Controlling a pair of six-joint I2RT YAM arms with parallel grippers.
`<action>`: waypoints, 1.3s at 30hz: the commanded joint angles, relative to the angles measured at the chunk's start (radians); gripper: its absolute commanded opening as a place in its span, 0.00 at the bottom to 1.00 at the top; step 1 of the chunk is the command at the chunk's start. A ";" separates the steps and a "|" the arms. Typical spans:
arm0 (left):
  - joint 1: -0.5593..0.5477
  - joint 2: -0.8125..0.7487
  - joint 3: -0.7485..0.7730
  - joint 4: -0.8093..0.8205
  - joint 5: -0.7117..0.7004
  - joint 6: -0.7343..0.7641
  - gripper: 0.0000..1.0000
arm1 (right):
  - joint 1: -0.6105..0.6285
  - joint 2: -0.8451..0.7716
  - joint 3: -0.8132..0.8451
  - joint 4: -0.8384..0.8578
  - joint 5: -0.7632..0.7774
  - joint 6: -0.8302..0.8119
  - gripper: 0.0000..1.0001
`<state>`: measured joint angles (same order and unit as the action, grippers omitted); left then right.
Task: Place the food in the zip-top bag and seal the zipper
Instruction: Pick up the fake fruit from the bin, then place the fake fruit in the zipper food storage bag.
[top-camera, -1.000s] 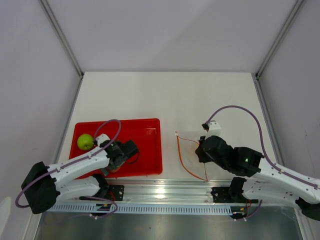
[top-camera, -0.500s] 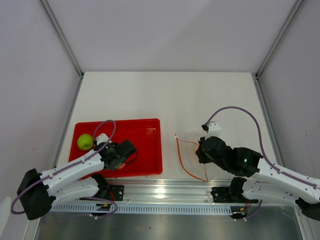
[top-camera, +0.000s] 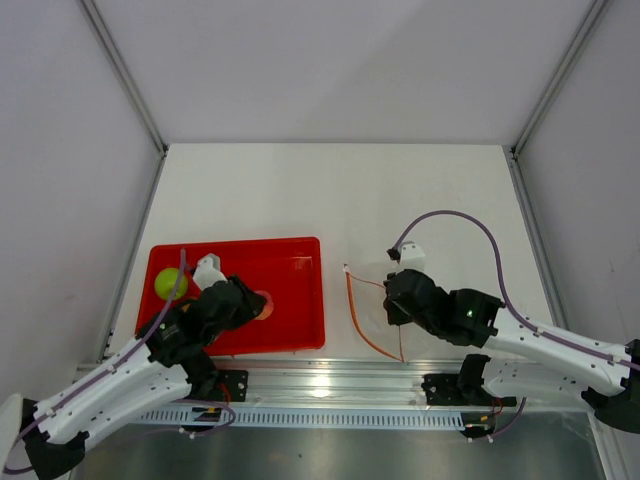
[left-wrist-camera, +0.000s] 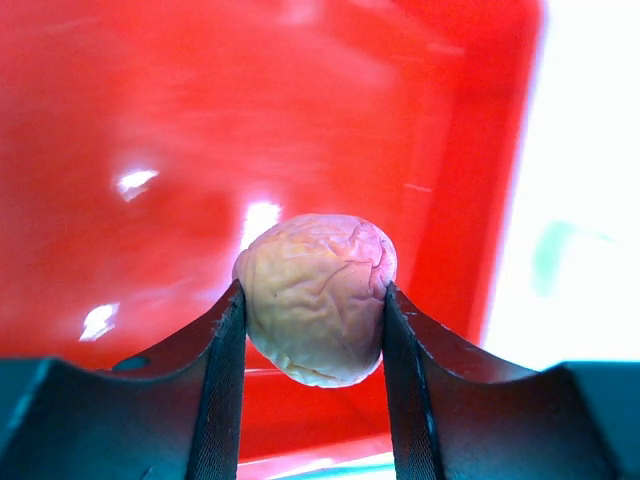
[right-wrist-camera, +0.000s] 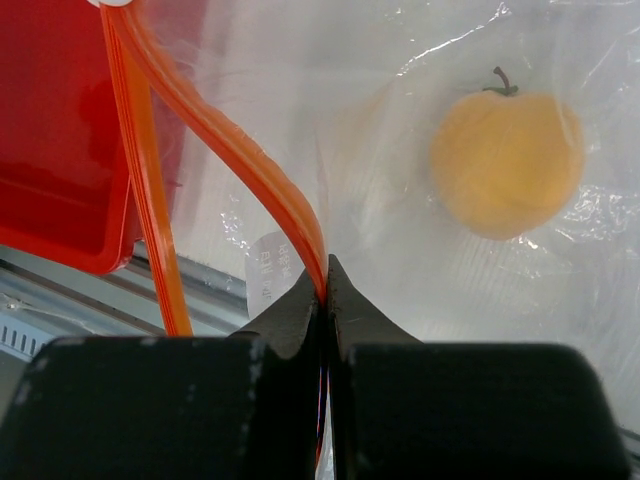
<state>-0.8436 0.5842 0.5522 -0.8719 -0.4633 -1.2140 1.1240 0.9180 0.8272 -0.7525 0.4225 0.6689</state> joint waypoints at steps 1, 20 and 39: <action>0.005 -0.108 -0.069 0.314 0.165 0.263 0.00 | 0.005 -0.004 0.021 0.033 0.002 -0.005 0.00; -0.192 0.235 -0.077 1.251 0.739 0.456 0.07 | 0.020 -0.019 0.001 0.030 -0.031 0.058 0.00; -0.252 0.536 0.060 1.176 0.707 0.401 0.51 | 0.022 -0.088 -0.002 0.013 -0.013 0.074 0.00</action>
<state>-1.0828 1.1095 0.5468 0.3313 0.2649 -0.8043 1.1400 0.8467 0.8169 -0.7406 0.3916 0.7261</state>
